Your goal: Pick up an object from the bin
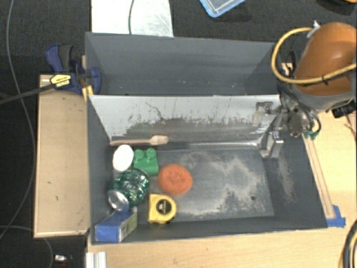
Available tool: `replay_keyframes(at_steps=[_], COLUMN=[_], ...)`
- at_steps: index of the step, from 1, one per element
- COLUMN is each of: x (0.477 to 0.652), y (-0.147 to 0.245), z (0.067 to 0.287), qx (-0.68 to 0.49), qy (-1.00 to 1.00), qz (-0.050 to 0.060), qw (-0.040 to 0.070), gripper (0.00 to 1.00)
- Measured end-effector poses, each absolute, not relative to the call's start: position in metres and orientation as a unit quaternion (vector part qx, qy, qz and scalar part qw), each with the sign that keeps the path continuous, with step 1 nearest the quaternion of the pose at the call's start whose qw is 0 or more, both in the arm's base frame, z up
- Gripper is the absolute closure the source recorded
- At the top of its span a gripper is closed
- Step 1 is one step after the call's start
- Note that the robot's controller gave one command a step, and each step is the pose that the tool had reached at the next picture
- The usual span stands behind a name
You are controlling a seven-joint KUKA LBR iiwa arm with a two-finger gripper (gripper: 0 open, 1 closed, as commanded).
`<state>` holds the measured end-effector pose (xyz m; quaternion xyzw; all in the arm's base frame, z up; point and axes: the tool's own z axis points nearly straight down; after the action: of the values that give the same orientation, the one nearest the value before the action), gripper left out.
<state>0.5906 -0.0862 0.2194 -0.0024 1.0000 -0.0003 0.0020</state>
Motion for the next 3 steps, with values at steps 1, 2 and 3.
replay_keyframes(at_steps=[1,2,3], x=[0.591,0.581,0.581], y=[-0.086,-0.015,-0.006], z=[0.219,0.208,0.195], qx=[-0.003,0.019,0.051], qy=[1.000,1.000,0.999], qz=[0.000,0.000,0.001], qw=[0.002,0.003,0.003], gripper=[0.00,0.00,0.00])
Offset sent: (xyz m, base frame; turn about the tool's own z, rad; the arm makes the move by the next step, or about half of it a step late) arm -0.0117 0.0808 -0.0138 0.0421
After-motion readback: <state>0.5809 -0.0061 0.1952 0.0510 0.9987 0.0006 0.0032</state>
